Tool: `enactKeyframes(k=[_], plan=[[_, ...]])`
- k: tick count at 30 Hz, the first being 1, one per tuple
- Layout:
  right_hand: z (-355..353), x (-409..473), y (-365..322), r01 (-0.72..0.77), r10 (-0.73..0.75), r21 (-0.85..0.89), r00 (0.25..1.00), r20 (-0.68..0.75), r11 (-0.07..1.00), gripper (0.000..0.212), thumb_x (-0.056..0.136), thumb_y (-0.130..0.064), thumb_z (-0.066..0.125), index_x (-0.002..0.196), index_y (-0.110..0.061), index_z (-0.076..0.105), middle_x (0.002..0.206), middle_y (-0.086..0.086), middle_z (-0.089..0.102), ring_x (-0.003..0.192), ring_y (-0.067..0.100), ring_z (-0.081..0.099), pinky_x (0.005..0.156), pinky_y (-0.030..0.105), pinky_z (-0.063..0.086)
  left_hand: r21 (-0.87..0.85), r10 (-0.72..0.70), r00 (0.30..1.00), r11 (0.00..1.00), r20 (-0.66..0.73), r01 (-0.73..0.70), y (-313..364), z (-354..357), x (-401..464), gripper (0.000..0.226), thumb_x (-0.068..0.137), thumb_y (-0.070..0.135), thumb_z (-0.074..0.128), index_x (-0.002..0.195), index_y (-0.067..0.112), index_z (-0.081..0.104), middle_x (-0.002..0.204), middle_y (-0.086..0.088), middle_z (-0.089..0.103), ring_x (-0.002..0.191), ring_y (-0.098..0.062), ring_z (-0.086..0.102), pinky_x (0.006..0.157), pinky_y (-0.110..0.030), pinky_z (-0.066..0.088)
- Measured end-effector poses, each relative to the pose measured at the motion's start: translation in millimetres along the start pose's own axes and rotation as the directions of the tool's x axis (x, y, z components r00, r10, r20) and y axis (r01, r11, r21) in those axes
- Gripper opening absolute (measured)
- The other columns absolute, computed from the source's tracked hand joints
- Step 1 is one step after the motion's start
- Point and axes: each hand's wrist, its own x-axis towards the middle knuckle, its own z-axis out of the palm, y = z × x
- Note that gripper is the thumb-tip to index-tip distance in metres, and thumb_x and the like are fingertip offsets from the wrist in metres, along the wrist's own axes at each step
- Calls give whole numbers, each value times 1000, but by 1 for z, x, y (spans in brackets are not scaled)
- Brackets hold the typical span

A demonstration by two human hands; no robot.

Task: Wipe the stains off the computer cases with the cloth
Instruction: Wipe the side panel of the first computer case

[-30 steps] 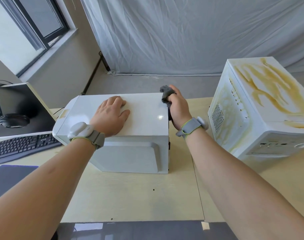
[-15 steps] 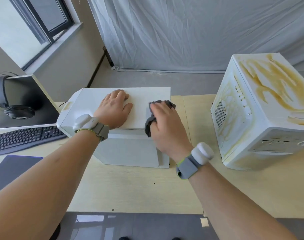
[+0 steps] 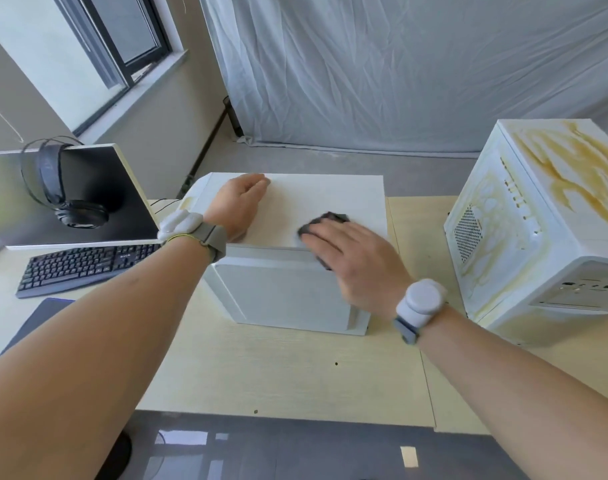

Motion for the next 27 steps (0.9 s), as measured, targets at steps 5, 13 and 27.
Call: enactKeyframes(k=[5, 13, 27], plan=[[-7, -21, -6, -354, 361, 78, 922, -137, 932, 63, 74, 0, 57, 136, -6, 57, 137, 10, 58, 129, 30, 51, 120, 38, 29, 434, 185, 978, 876, 94, -207, -60, -53, -4, 33, 103, 22, 43, 122, 7, 64, 142, -5, 55, 136, -28, 45, 112, -31, 32], [23, 55, -79, -512, 511, 33, 845, -156, 858, 57, 74, -16, 49, 129, -8, 58, 129, 7, 60, 121, 30, 54, 108, 42, 38, 579, 156, 976, 787, 151, -215, -53, -66, 40, 30, 99, 32, 47, 112, 13, 66, 117, -7, 59, 112, -34, 55, 95, -39, 44], [48, 87, -101, -594, 589, 50, 779, -217, 803, 51, 77, -18, 46, 126, -20, 61, 127, -6, 63, 121, 20, 57, 104, 40, 35, 535, 157, 962, 805, 224, -256, -79, -62, 75, 49, 97, 42, 42, 136, 15, 51, 137, -9, 56, 127, -31, 46, 96, -39, 40]])
